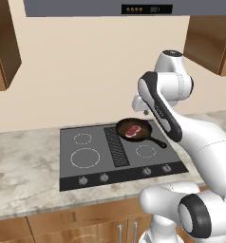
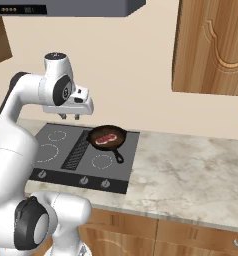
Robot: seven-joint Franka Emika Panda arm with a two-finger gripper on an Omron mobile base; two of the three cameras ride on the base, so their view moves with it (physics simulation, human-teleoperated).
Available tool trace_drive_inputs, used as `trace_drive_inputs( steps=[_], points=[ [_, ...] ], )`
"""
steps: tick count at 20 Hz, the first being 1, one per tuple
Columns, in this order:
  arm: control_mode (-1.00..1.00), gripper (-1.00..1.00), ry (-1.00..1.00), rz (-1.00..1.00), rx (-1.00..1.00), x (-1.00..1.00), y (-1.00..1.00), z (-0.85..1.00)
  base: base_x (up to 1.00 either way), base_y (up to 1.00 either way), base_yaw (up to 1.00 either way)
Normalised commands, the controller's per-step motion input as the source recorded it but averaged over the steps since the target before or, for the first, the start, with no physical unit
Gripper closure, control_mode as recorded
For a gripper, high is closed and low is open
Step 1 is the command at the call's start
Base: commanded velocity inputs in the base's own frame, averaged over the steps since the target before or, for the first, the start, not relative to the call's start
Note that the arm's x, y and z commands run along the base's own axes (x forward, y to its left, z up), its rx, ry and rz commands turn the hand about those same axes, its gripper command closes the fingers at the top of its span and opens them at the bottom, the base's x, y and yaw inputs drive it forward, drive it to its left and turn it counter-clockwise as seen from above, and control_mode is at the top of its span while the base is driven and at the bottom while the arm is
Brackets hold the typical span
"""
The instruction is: Pick up the pan with the steak in it and place it on the dining table. Then place the steak on the plate.
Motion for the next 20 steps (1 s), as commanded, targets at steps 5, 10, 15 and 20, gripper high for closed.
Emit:
trace_drive_inputs(
  steps=[5, 10, 15, 20],
  points=[
    [-1.00, -1.00, 0.00, 0.00, 0.00, 0.00, 0.00, 0.00, 0.00, 0.00, 0.00],
    [-1.00, -1.00, 0.04, 0.01, 0.00, 0.00, -0.16, -0.06, 0.00, 0.00, 0.00],
    [-1.00, -1.00, 0.12, 0.09, 0.00, 0.12, -0.44, -0.23, 0.00, 0.00, 0.00],
    [-1.00, -1.00, 0.07, 0.15, -0.01, 0.25, -0.45, -0.40, 0.00, 0.00, 0.00]
  ],
)
